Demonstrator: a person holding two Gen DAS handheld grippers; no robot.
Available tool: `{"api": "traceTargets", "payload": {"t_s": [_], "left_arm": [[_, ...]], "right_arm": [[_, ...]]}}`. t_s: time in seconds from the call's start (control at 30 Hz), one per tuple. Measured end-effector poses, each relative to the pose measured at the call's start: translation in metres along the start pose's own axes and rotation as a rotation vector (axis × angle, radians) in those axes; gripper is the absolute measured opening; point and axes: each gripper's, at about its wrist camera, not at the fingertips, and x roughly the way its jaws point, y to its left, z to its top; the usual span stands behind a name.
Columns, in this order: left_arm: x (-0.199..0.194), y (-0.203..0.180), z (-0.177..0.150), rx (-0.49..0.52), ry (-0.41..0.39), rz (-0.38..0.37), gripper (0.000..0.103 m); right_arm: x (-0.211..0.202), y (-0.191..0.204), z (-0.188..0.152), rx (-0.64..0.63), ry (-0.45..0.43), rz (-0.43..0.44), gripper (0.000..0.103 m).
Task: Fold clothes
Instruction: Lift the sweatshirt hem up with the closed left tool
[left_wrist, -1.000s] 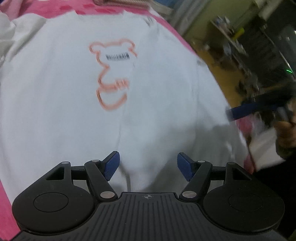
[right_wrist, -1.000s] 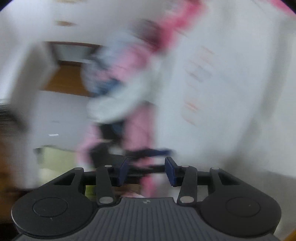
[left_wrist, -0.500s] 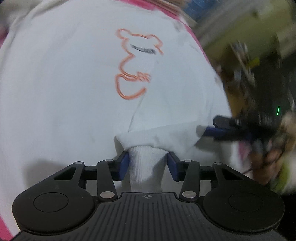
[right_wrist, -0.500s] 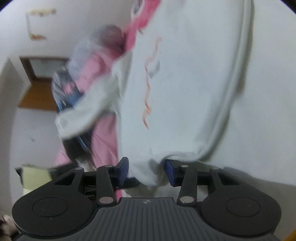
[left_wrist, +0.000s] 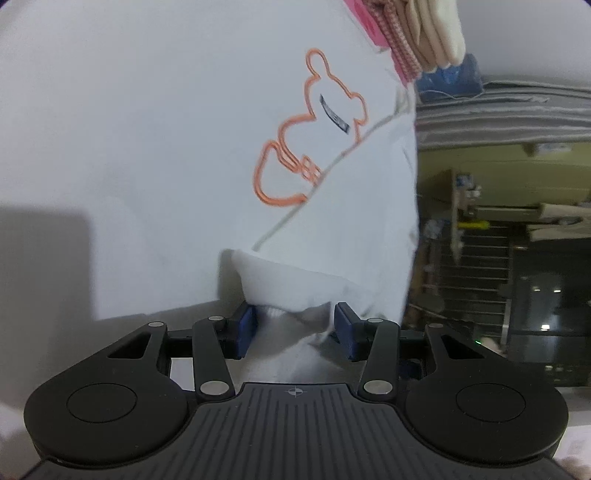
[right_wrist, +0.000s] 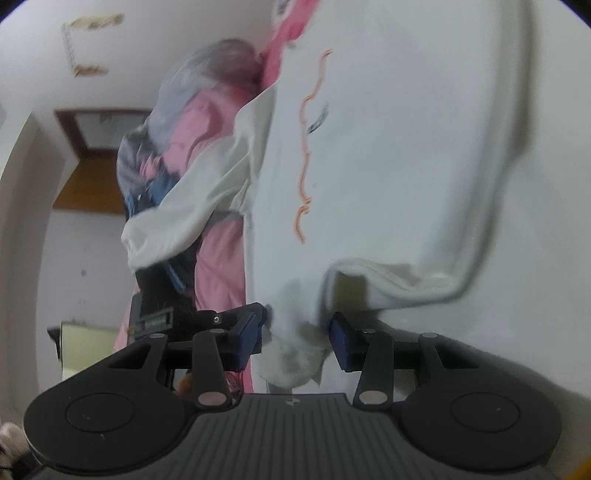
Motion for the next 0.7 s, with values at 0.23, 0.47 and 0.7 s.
{"api": "traceTargets", "payload": {"t_s": [0.23, 0.47, 0.7], "left_arm": [[-0.002, 0.011, -0.018, -0.007, 0.037, -0.093, 0.049], [-0.025, 0.022, -0.025, -0.068, 0.058, -0.294, 0.048], [-0.039, 0.049, -0.019, -0.148, 0.082, -0.155, 0.055]], "right_arm": [[-0.004, -0.015, -0.005, 0.044, -0.026, 0.032, 0.012], [-0.005, -0.014, -0.029, 0.149, 0.112, 0.269, 0.008], [0.009, -0.028, -0.053, 0.21, 0.308, 0.112, 0.01]]}}
